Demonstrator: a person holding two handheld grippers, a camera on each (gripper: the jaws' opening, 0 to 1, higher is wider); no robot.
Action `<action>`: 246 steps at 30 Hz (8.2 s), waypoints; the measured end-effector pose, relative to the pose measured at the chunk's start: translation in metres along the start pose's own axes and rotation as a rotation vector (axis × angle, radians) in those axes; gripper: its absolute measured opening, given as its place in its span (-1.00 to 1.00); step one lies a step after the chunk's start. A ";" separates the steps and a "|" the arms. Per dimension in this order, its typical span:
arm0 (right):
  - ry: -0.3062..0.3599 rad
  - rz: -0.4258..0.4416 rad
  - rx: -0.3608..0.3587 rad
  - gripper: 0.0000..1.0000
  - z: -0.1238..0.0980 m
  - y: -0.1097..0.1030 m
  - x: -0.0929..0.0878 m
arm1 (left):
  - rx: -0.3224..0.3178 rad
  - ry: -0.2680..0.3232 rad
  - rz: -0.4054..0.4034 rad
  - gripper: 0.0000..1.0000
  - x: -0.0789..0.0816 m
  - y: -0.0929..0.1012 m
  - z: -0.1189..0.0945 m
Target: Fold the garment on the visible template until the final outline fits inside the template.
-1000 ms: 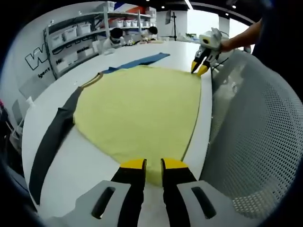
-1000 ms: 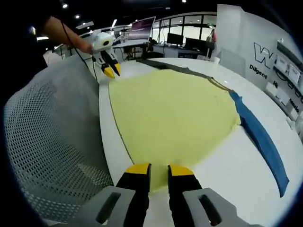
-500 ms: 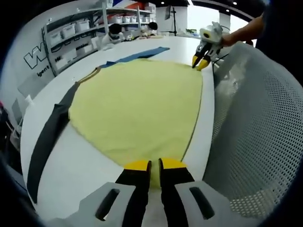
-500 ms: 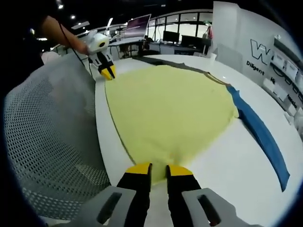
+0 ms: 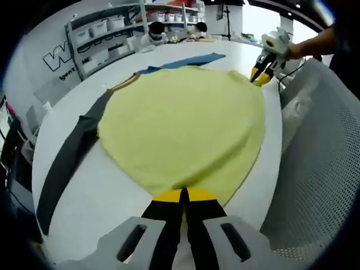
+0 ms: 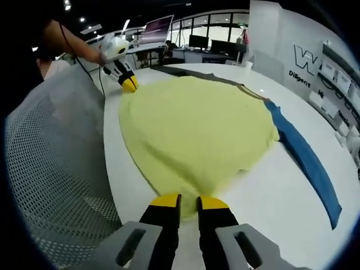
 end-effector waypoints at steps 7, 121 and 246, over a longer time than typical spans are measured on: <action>0.002 0.002 -0.004 -0.96 -0.006 -0.010 -0.007 | -0.107 -0.054 -0.021 -0.89 -0.018 0.016 -0.015; 0.143 0.456 -0.276 0.90 -0.066 0.098 -0.041 | 0.552 0.151 -0.699 0.17 -0.081 -0.200 -0.082; 0.298 0.526 -0.291 0.85 -0.077 0.086 -0.023 | 0.072 0.717 -0.493 -0.94 0.236 -0.189 -0.124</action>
Point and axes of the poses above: the point that each gripper's makers call its tool centre point, and the gripper's own axes: z roughly forward along the fingers, y roughly to its right, x roughly out of its top, the point moved 4 cm from there along -z, roughly backward along the fingers, and after that the axes turned 4 degrees about -y, right-handed, at the moved point
